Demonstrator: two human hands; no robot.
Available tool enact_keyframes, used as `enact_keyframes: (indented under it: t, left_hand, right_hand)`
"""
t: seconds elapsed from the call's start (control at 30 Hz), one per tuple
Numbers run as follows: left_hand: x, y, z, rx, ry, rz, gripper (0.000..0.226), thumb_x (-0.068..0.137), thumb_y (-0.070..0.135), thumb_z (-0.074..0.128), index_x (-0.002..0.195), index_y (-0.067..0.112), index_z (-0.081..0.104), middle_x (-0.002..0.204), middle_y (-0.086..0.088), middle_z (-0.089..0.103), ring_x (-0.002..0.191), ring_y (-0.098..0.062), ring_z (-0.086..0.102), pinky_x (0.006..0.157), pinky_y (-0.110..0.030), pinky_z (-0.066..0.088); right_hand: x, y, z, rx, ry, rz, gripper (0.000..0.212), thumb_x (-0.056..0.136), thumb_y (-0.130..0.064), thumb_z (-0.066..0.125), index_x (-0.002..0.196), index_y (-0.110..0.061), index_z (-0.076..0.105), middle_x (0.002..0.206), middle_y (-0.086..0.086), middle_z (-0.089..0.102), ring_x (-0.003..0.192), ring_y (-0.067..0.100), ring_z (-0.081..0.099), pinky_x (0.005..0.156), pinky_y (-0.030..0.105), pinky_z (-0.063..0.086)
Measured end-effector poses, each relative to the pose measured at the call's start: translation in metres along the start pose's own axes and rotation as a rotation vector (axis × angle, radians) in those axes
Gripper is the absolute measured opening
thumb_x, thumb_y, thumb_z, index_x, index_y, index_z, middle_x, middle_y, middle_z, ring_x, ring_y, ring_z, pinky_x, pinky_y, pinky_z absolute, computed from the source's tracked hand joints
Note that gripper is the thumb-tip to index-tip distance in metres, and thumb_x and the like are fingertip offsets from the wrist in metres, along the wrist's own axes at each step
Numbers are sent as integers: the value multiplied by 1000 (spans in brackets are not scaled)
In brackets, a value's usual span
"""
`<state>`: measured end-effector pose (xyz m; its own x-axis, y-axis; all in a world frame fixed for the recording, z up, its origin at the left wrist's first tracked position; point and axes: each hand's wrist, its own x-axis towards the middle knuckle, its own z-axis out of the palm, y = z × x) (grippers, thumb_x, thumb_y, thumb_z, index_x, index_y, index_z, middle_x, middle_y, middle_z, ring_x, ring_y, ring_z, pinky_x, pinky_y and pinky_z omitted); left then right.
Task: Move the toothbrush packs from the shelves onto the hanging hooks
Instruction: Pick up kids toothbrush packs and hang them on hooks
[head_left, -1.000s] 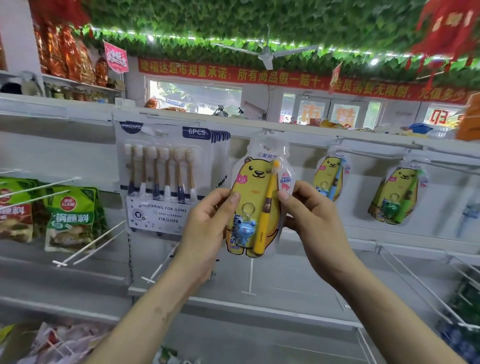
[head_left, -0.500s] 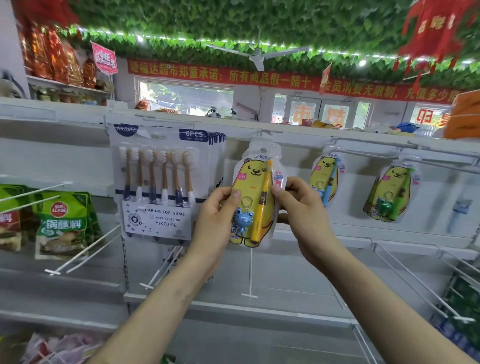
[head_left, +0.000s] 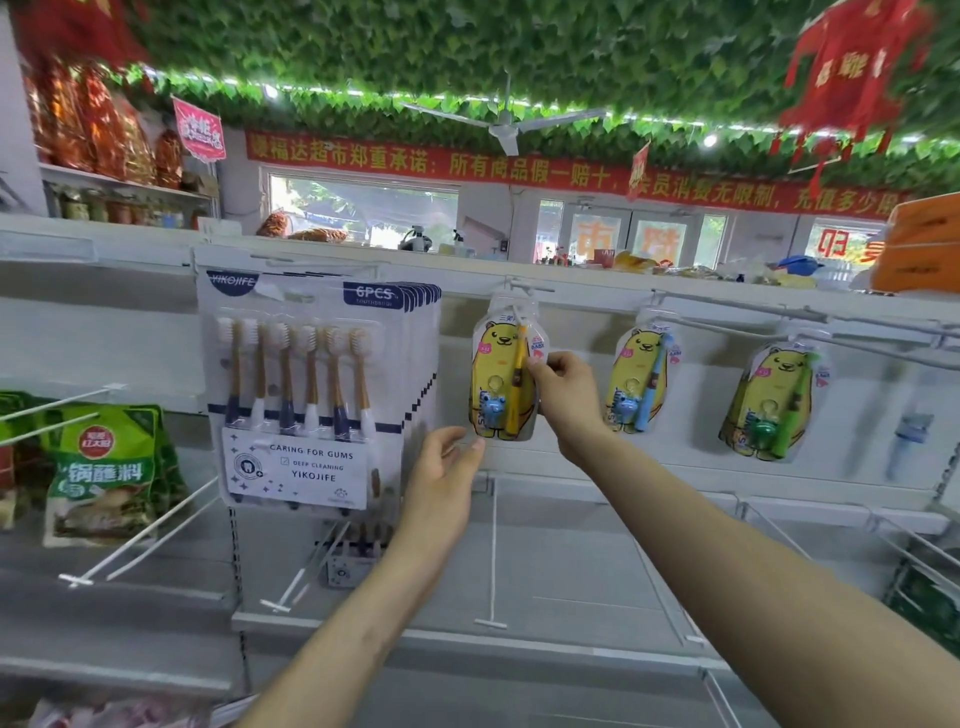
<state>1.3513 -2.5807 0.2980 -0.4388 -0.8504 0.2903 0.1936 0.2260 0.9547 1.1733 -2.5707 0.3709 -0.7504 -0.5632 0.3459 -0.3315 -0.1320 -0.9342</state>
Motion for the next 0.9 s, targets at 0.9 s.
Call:
enact_keyframes:
  t: [0.9]
  left_hand:
    - [-83, 15, 199, 1084, -380, 513, 66, 101, 46, 57, 154, 18, 31, 157, -7, 39, 142, -30, 40, 108, -45, 43]
  right_hand:
    - [-135, 28, -274, -1320, 32, -326, 32, 95, -28, 61, 123, -14, 59, 119, 9, 60, 105, 36, 57, 82, 49, 52]
